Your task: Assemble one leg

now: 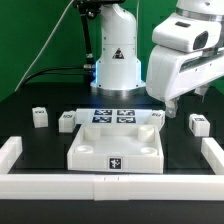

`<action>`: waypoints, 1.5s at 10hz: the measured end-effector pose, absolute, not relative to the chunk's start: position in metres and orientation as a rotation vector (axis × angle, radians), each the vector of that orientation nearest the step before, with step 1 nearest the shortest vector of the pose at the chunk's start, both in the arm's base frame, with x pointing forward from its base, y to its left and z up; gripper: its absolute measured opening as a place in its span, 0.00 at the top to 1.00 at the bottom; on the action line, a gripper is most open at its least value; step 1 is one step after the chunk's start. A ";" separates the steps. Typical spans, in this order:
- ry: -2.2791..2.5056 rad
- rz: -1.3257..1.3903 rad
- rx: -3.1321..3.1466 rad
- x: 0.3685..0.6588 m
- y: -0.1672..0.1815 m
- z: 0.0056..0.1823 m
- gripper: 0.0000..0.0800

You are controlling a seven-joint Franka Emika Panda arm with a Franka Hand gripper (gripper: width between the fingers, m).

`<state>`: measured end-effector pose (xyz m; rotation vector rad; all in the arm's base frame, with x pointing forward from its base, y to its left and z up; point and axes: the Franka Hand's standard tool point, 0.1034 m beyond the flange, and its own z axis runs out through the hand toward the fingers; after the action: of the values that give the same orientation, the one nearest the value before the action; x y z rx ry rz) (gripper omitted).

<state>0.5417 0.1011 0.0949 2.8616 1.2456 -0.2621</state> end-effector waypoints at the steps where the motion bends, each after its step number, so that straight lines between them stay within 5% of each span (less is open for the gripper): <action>1: 1.247 -0.262 2.861 0.541 0.101 0.094 0.19; 6: 1.604 -0.049 2.685 0.493 0.067 0.073 0.19; 12: 1.768 -0.037 2.569 0.490 0.053 0.069 0.19; 15: 2.084 0.067 2.296 0.464 0.026 0.048 0.19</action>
Offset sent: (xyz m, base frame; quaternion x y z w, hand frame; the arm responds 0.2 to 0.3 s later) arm -0.0503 -0.0242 -0.0116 -0.0531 0.0860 -0.1261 0.9869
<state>0.4637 0.0263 0.0484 2.2961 2.0843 0.0674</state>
